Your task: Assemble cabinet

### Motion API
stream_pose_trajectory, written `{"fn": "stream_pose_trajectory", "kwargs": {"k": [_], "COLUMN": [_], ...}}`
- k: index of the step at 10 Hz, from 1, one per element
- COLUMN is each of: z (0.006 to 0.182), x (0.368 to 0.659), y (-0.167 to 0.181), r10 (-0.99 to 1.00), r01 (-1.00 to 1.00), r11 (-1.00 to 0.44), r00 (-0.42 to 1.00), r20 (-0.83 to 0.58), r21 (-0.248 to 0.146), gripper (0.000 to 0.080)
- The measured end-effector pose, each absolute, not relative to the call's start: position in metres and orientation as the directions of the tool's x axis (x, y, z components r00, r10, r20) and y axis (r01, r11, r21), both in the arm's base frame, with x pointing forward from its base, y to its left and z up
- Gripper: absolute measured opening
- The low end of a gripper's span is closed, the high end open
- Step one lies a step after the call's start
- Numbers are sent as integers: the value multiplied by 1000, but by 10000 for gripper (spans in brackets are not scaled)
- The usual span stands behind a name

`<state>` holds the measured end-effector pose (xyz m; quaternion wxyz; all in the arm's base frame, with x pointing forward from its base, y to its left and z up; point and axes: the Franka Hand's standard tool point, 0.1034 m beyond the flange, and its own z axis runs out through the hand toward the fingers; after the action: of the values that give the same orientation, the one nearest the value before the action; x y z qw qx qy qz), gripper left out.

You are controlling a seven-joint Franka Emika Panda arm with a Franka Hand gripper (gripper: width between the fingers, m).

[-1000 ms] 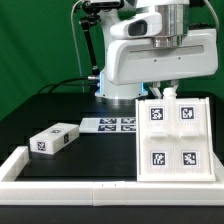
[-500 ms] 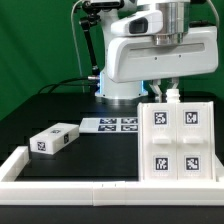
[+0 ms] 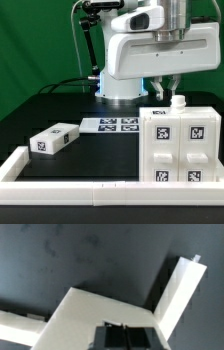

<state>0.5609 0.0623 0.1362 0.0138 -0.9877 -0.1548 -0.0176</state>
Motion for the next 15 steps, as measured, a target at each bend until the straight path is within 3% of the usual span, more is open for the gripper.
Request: {"fn": "stream_pose_trajectory", "kwargs": {"k": [2,3,5,6,7,8,11,15], "z": [135,130,97,89,81,78,71,71], "x": [560,558,528,510,481,460,435,437], "y": [62,61,49,40,23,-1,-63,-55], "r10": [306,310,302,285,274,267,249,268], "r01": [307,311,303,285,274,267,249,268], "r11": [-951,-950,-953,-958,-962,-964,-969,-963], "r00": [951,950,953,958,962,963,967,962], "r20": [38,43,30,27,-2,-29,-59,-58], "r21": [-22,-22,-22,-16,-13,-11,-8,-9], "gripper": [14,184,502,502,685,767,793,797]}}
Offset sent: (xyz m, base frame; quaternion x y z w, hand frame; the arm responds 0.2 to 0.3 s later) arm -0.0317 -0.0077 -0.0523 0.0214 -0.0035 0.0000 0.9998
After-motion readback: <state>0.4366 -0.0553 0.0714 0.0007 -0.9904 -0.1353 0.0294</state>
